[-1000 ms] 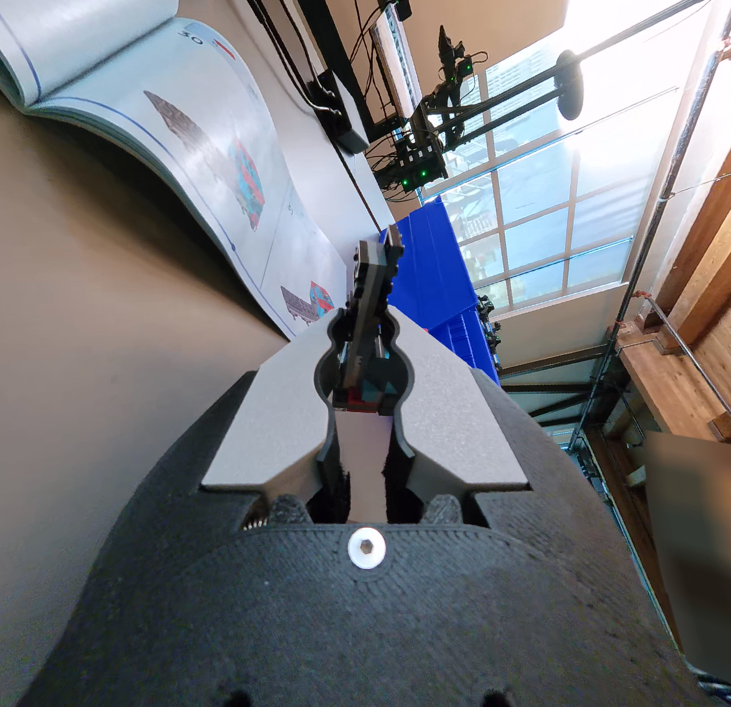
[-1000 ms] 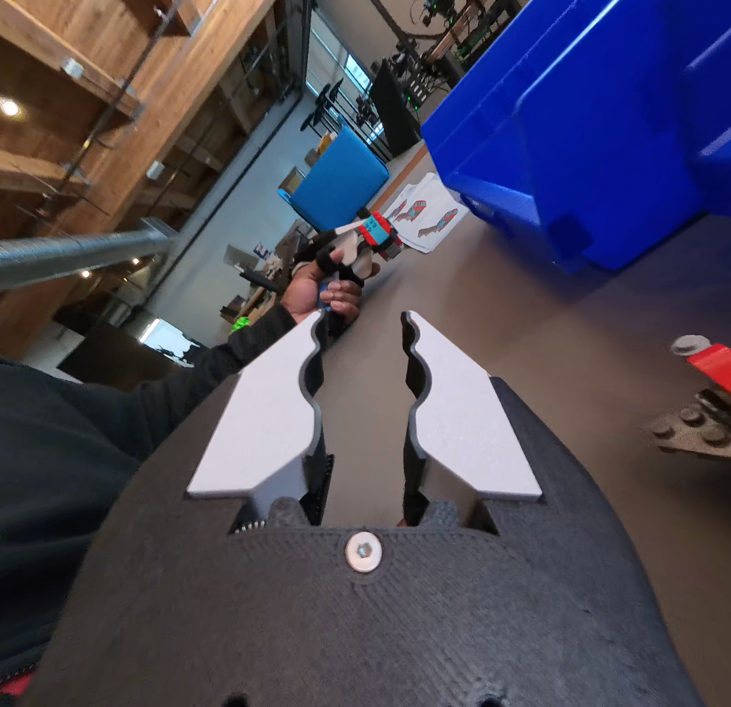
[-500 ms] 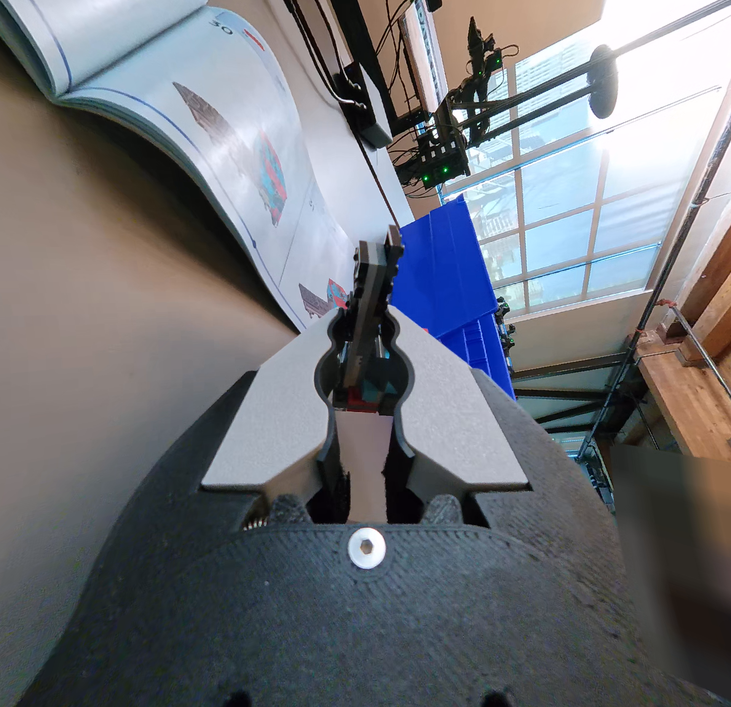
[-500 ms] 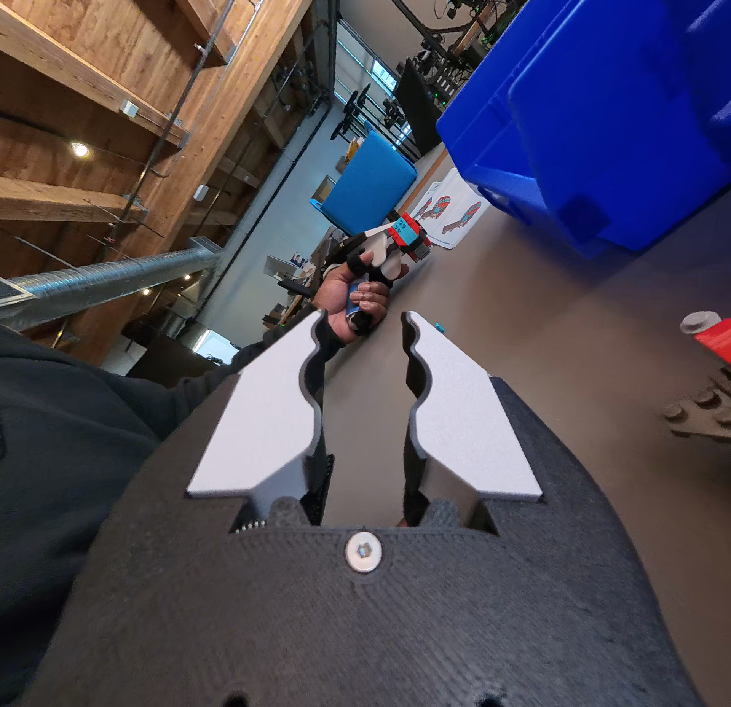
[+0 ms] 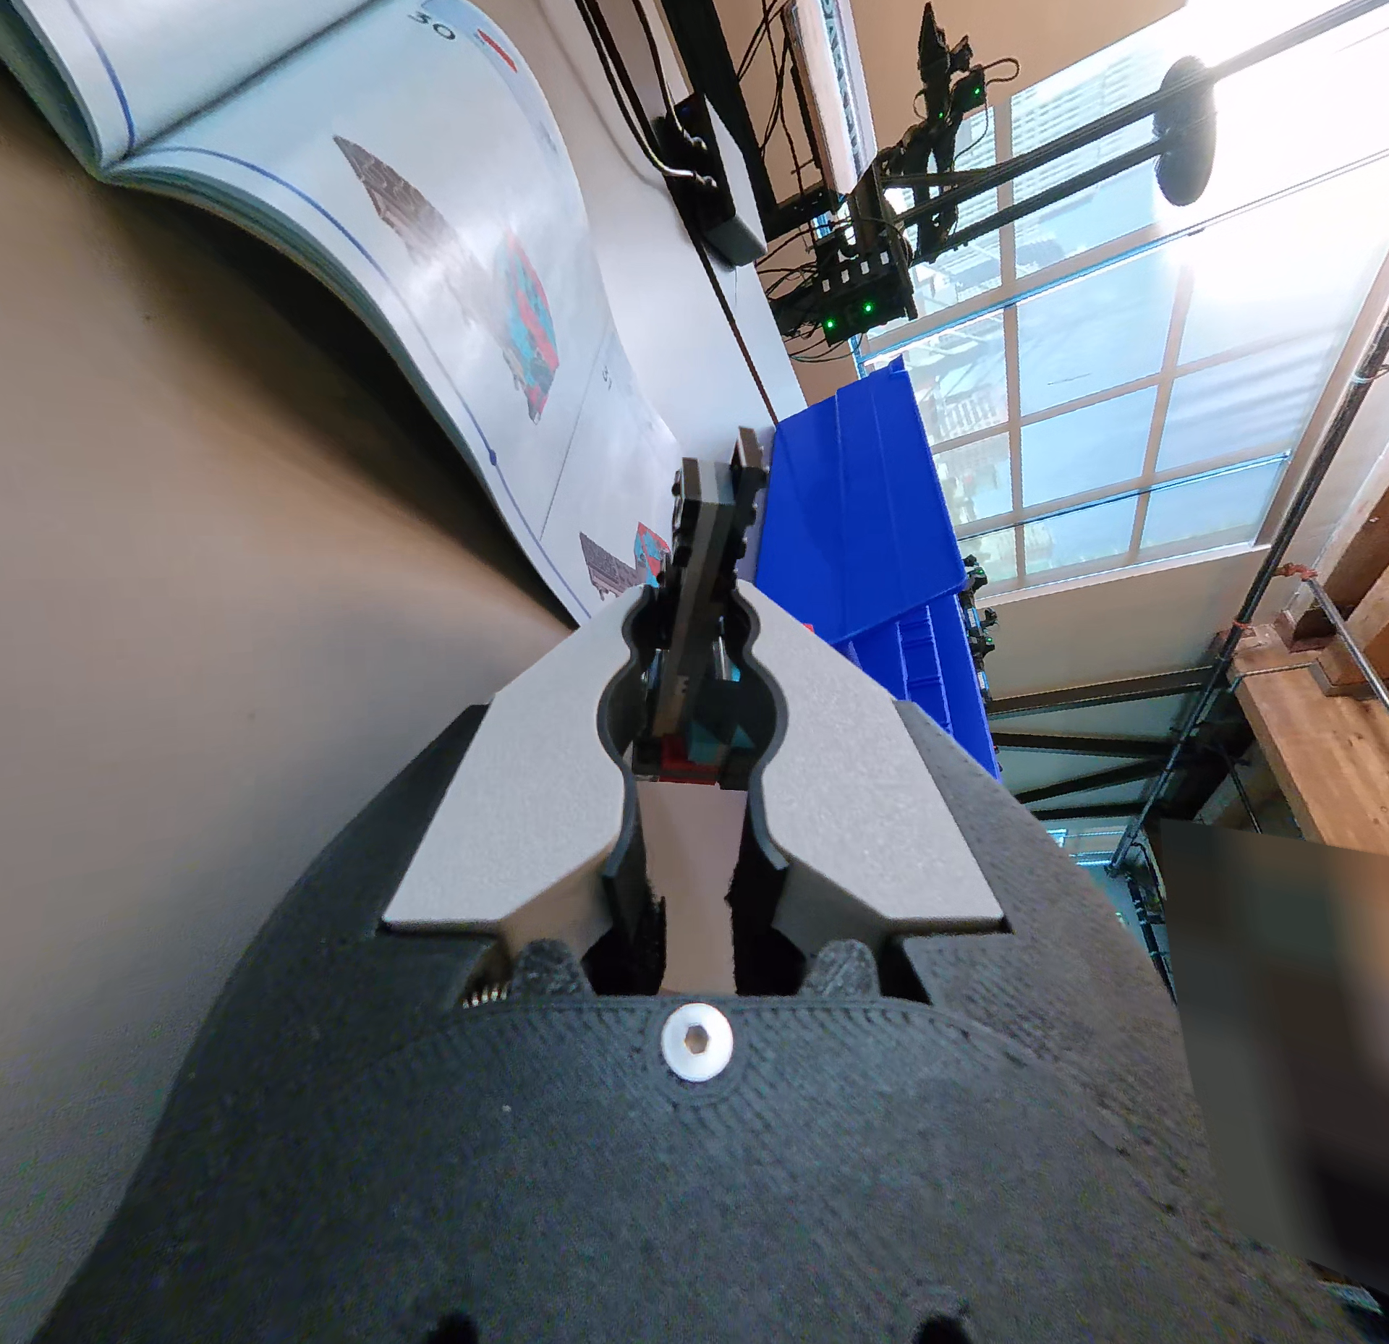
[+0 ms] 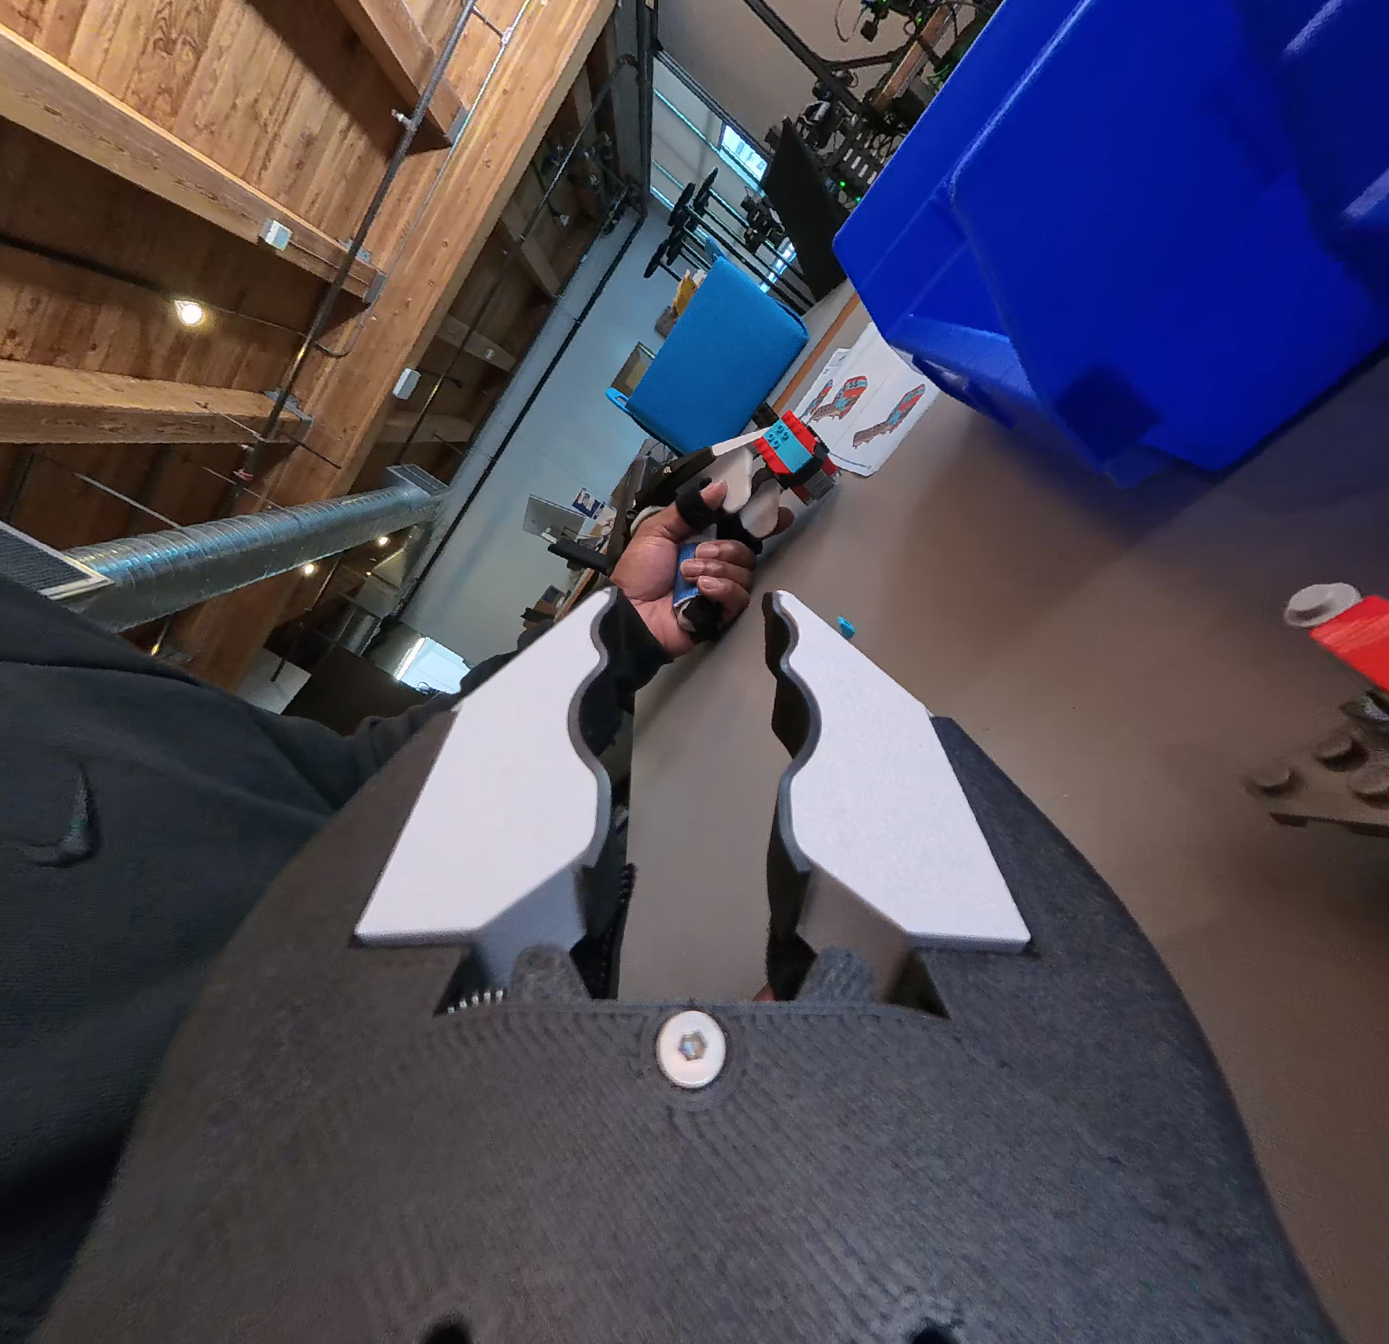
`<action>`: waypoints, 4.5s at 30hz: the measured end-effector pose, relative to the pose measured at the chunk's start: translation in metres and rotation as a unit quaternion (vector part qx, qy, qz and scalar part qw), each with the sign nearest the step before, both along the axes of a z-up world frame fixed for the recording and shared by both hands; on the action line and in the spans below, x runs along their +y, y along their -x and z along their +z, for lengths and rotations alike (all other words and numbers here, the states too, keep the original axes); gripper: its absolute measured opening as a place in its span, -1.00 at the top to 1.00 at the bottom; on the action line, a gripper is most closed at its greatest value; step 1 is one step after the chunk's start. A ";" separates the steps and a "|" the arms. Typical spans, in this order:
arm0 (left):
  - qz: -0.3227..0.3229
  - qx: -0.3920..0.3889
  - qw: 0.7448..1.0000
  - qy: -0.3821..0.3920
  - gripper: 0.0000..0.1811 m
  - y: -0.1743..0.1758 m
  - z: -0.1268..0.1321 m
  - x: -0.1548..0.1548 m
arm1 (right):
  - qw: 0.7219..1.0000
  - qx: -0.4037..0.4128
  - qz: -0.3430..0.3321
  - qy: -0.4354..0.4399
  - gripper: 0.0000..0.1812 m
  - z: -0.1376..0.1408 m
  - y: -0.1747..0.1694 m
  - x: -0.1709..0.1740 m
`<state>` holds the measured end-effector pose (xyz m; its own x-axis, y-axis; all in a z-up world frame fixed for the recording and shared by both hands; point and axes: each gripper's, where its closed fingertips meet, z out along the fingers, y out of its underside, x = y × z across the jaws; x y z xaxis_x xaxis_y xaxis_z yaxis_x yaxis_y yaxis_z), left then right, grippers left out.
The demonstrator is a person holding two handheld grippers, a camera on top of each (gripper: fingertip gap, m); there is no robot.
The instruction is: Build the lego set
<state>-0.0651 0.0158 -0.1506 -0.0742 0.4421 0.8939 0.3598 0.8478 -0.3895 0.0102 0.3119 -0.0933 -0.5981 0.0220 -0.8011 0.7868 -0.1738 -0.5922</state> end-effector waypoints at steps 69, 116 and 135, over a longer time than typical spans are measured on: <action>-0.103 0.044 0.990 -0.084 0.81 -0.003 0.014 0.022 | 0.790 0.152 -0.022 -0.593 0.40 -0.034 0.128 0.103; -0.081 0.037 0.993 -0.083 0.81 -0.002 0.011 0.015 | 0.521 0.413 0.380 -0.643 0.78 -0.077 0.222 0.134; -0.063 0.024 0.995 -0.070 0.81 0.000 0.007 0.011 | 0.593 0.404 0.249 -0.650 0.92 -0.028 0.281 0.164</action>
